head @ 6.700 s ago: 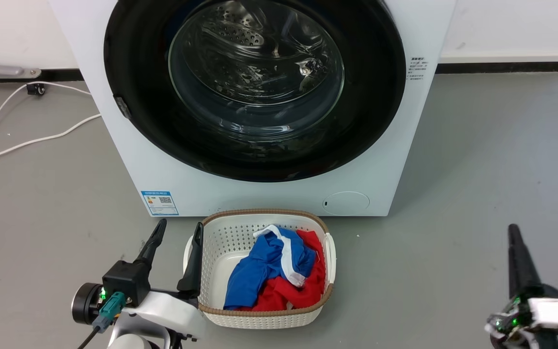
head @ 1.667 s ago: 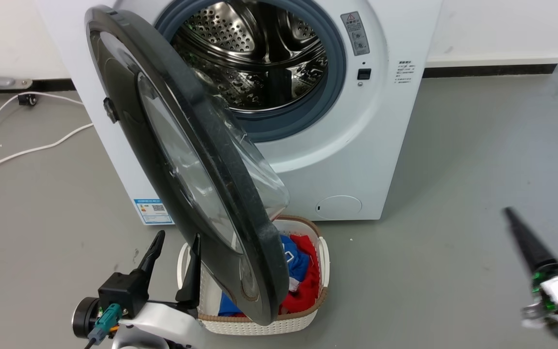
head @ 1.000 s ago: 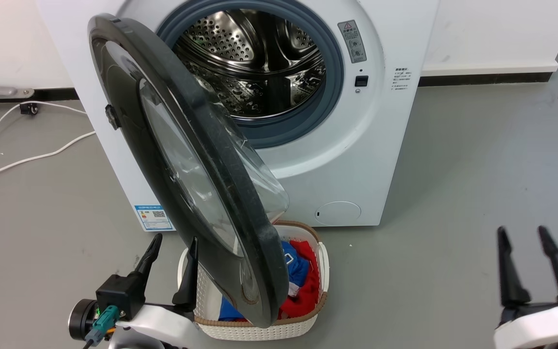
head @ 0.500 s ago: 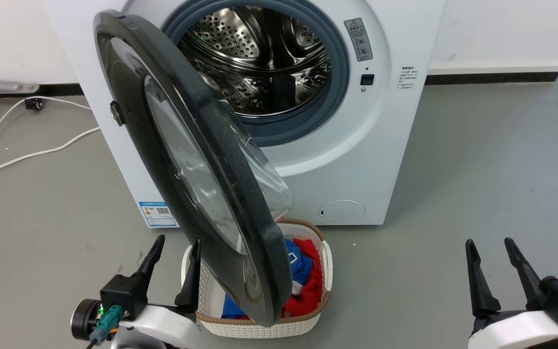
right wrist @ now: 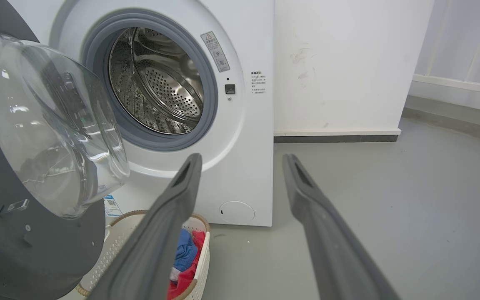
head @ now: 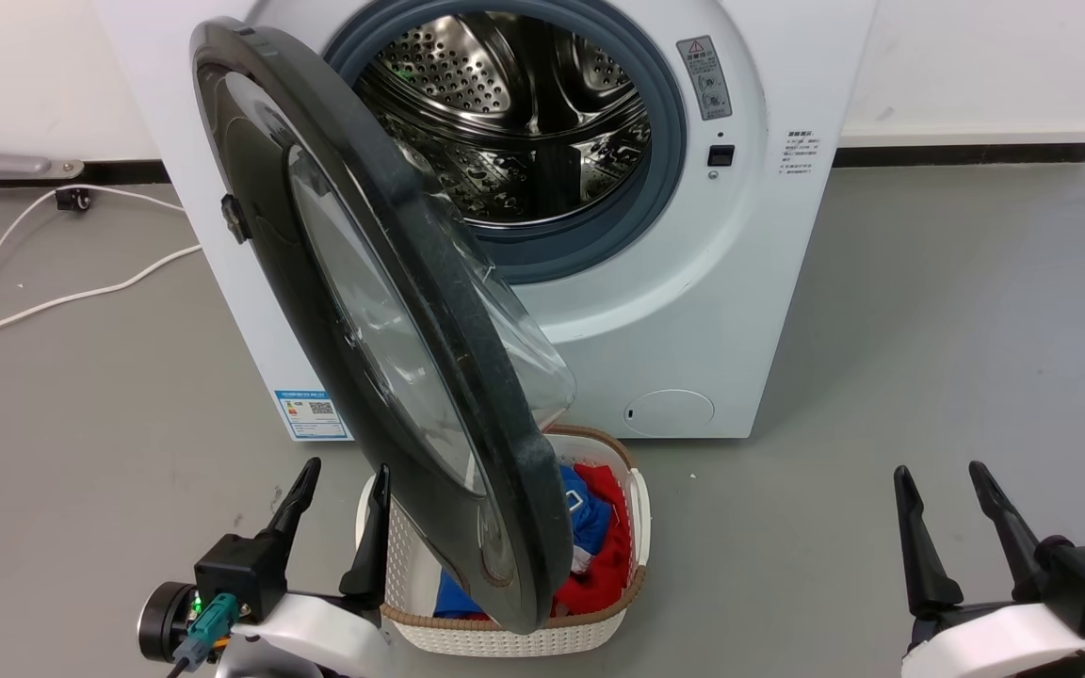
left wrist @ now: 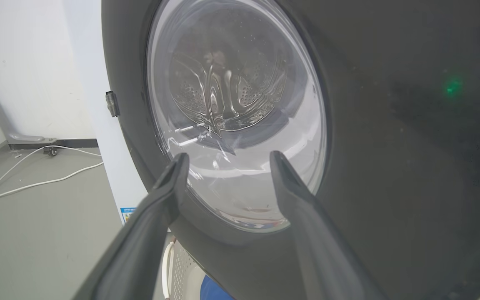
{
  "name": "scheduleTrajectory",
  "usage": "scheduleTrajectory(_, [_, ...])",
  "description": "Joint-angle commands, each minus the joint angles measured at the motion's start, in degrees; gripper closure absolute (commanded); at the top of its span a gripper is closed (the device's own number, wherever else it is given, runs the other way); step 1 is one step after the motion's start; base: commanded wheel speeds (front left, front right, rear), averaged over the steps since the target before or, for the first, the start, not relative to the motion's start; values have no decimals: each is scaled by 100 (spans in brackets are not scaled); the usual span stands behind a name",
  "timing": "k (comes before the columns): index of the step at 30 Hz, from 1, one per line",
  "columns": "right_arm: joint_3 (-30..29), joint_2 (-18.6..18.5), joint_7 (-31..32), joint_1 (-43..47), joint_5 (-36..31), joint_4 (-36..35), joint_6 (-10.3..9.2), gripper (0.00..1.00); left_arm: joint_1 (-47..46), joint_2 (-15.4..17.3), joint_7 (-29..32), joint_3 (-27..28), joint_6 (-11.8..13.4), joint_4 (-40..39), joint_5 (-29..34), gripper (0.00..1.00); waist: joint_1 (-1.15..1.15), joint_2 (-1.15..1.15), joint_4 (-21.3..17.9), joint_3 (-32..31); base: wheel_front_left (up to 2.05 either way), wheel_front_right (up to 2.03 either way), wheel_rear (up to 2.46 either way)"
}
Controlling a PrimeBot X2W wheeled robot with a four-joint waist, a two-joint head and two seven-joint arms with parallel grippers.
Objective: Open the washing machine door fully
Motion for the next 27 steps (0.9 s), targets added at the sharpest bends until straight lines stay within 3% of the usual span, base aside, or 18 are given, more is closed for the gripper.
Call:
scheduleTrajectory(1, [9,-22,-3,-91,-49,6,-1,0,-22,20,-14,-3,2,-21,35,0,0,0,-6,3,0,0,0])
scheduleTrajectory(3, [21,-20,32,-80,-67,25,-1,0,-12,15,-14,-4,2,5,5,0,0,0,-12,4,0,0,0])
scheduleTrajectory(4, [26,-23,35,-81,-84,21,-1,0,-15,14,-14,-1,2,14,-9,64,0,0,-14,6,0,0,0])
scheduleTrajectory(5, [30,-30,41,-83,-119,17,-1,0,-23,16,-14,3,2,17,-14,90,0,0,-14,10,0,0,0])
scheduleTrajectory(6, [30,-27,39,-84,-113,15,-1,0,-32,18,-14,6,2,24,-12,100,0,0,-14,13,0,0,0])
scheduleTrajectory(16, [-12,5,20,-76,-164,-3,-1,0,-205,-28,-14,243,76,-316,-57,100,0,0,26,30,0,0,0])
scheduleTrajectory(27, [-64,45,63,-58,-184,-2,-1,0,-868,-17,167,212,379,-2015,193,100,0,0,123,-9,0,0,0])
